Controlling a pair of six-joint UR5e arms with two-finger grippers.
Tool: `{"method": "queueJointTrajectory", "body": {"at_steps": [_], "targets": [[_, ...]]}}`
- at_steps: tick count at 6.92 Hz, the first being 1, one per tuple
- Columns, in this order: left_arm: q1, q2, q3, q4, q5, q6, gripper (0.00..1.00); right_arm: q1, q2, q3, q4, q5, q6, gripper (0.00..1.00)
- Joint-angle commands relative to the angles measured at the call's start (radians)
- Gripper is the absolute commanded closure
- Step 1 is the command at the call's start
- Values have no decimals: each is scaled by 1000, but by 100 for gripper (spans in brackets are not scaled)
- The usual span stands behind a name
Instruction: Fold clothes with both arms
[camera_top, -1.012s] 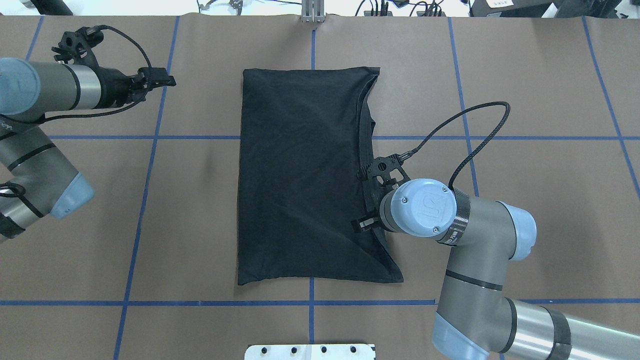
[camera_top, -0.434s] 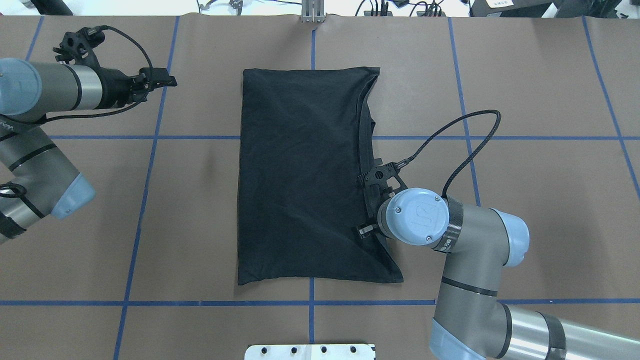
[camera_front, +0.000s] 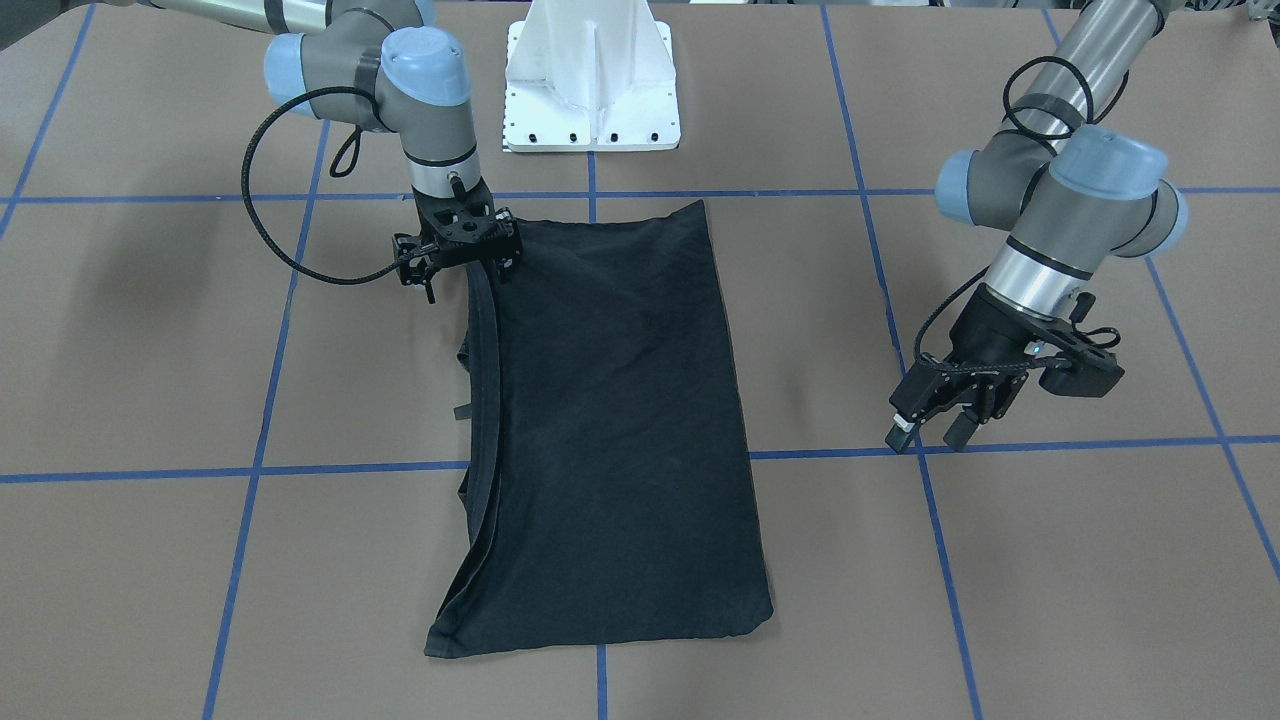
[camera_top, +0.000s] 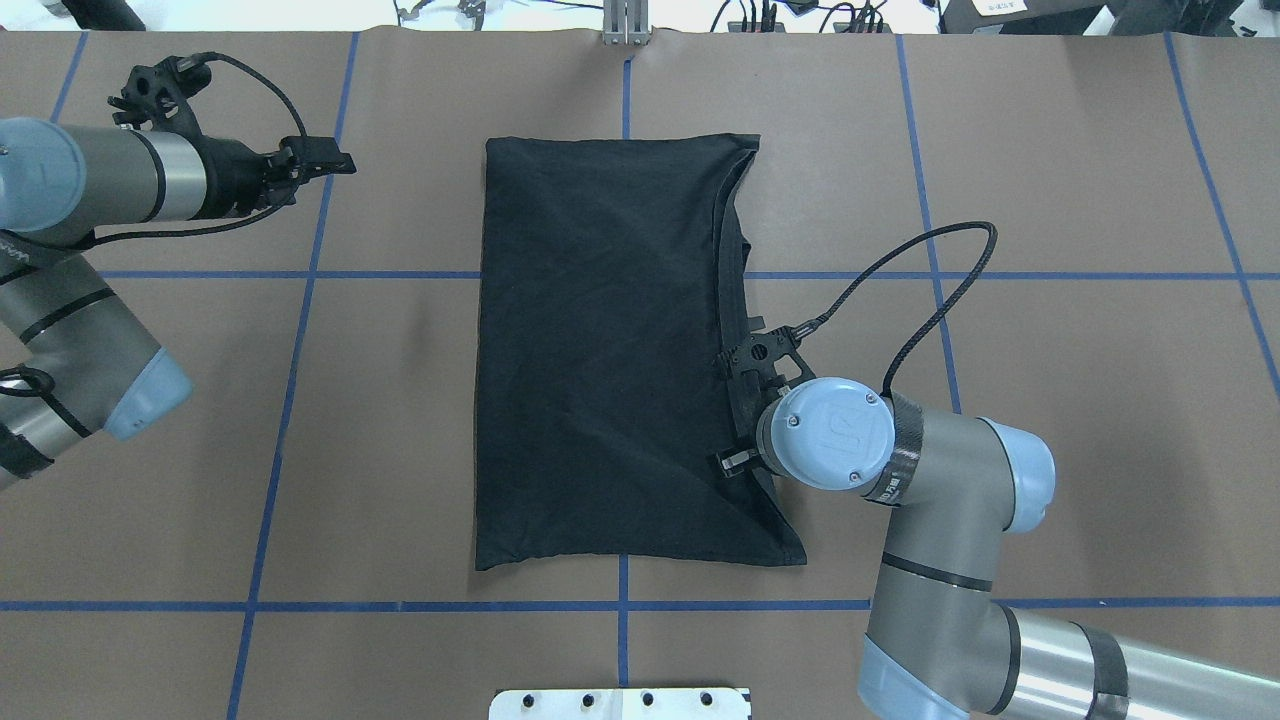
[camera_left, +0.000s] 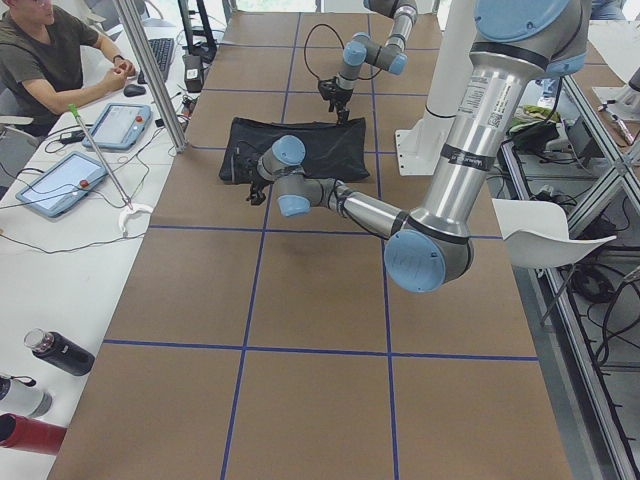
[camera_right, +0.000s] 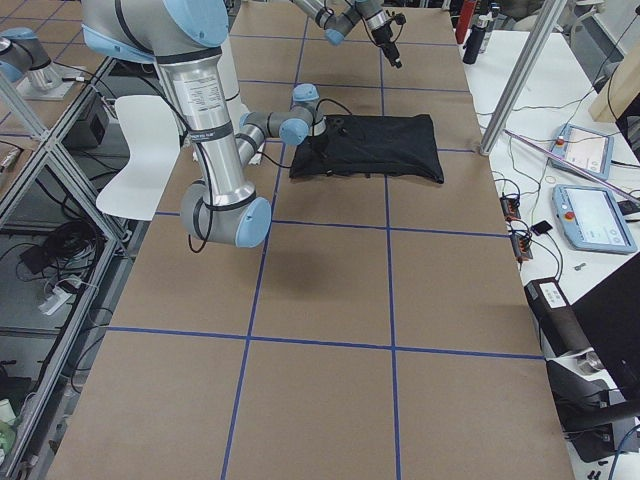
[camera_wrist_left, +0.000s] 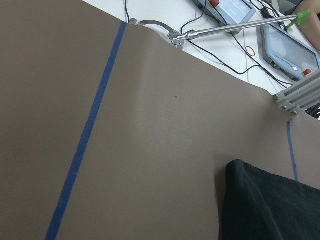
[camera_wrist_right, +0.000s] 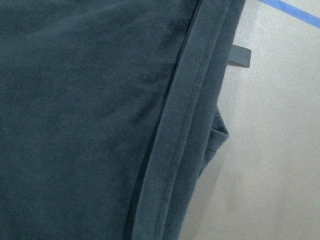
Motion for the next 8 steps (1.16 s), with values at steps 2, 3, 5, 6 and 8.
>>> {"method": "queueJointTrajectory", "body": {"at_steps": [2,3,5,6,8], "targets": [[1,1,0,0,-1,6,0,1,1,-19,0,0,-1,1],[1,1,0,0,-1,6,0,4,1,-19,0,2,-1,1],[1,-3,-1,0,-1,6,0,18,-1,-19,0,11,-5,1],[1,-6,-1,2,-1,6,0,33,-2,-19,-2,15,-39,1],[1,-9,-1,2,-1,6,0,56,-30,-18,0,22,-57,1]]}}
